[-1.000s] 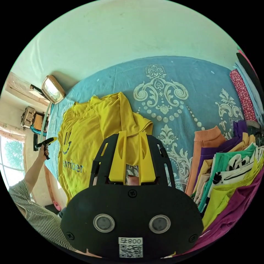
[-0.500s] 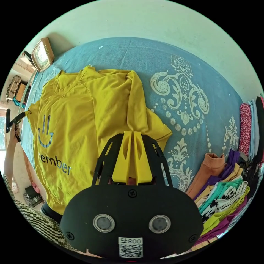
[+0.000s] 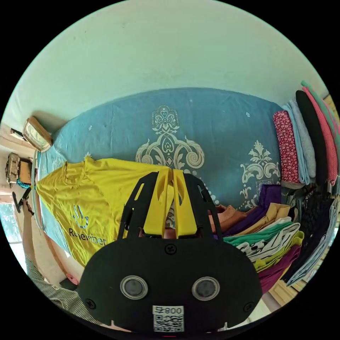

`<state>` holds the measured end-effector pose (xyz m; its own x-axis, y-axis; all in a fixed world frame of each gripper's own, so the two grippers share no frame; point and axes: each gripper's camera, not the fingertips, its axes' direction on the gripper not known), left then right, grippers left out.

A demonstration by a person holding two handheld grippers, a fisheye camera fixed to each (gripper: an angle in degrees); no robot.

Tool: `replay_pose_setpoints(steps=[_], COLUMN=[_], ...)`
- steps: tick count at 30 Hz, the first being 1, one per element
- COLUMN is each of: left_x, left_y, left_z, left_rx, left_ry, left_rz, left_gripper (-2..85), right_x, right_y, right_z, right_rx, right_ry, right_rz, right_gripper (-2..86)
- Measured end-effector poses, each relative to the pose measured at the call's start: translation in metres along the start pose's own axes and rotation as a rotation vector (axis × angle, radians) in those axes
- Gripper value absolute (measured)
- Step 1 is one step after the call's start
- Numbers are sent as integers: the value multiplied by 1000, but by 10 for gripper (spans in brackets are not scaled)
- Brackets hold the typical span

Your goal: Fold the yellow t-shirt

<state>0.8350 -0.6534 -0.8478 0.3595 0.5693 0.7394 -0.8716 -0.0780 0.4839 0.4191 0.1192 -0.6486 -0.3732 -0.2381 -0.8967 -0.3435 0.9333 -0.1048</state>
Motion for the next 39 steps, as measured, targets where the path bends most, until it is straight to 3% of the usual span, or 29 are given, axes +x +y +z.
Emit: replay_pose_setpoints(steps=[6, 13, 17, 22, 27, 35, 39], left_x=[26, 174, 266, 322, 338, 306, 300], left_y=[74, 110, 115, 118, 141, 159, 158], left_z=[40, 111, 144, 159, 179, 92, 79], left_rx=[1, -116, -153, -146, -216, -12, -17], left_ry=[91, 307, 309, 256, 153, 269, 261], left_rz=[0, 291, 404, 462, 471, 364, 349], left_gripper=[56, -3, -6, 3, 21, 18, 25], right_x=[5, -148, -229, -263, -265, -249, -251], right_y=[28, 22, 9, 5, 25, 56, 57], right_z=[42, 65, 92, 127, 146, 79, 88], right_rx=[-13, 44, 9, -57, -61, 149, 109], right_ry=[-43, -225, -205, -223, -230, -241, -195], right_rz=[44, -340, -476, -510, -506, -516, -503], right_gripper=[65, 78, 81, 75, 31, 5, 10])
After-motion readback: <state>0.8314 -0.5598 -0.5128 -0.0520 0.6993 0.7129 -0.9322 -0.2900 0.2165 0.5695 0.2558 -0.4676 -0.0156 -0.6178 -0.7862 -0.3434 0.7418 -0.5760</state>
